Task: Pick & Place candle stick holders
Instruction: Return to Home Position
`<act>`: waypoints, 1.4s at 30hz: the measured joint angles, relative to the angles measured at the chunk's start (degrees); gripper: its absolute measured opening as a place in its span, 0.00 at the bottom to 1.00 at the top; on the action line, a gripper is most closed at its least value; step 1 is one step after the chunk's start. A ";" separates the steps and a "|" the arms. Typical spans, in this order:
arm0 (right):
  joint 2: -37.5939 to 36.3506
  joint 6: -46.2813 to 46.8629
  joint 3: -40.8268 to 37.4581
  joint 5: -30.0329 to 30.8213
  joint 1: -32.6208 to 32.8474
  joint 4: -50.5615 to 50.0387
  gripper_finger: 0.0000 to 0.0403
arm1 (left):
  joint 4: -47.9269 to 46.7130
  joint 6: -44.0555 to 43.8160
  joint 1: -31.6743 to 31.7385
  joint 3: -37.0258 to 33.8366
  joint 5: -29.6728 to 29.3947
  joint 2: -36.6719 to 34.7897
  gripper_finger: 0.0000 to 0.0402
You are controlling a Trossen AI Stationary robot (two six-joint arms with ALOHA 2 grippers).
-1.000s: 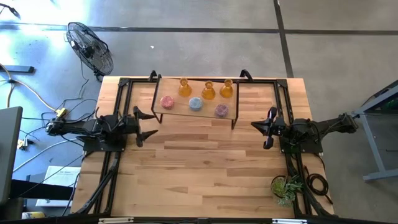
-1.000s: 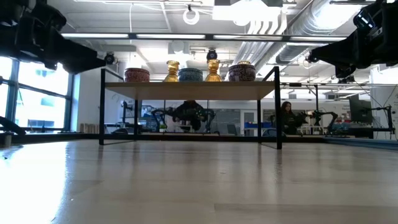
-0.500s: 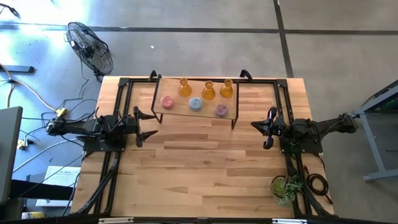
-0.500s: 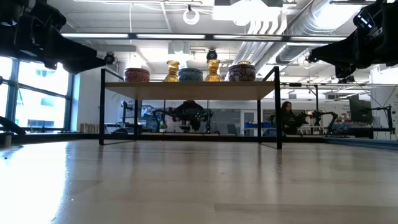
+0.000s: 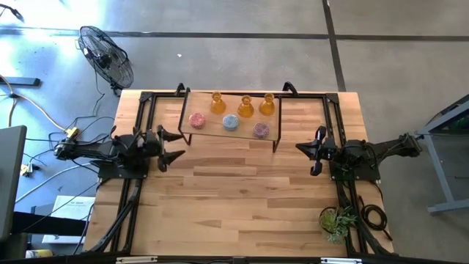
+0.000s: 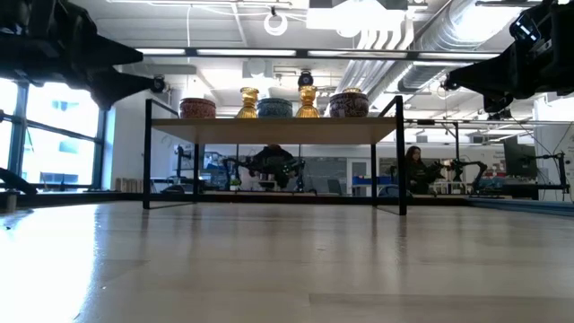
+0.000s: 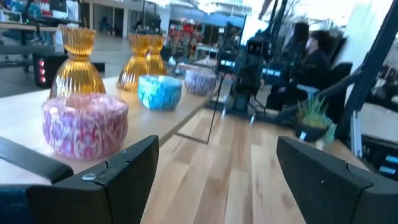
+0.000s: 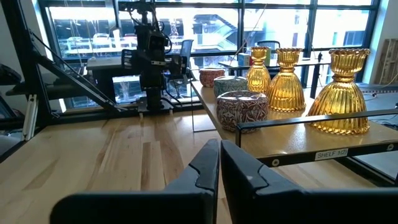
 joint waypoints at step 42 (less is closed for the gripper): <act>0.00 0.00 -0.10 0.01 -0.01 1.63 0.03 | -6.82 -5.50 -0.02 0.35 -4.78 0.03 0.02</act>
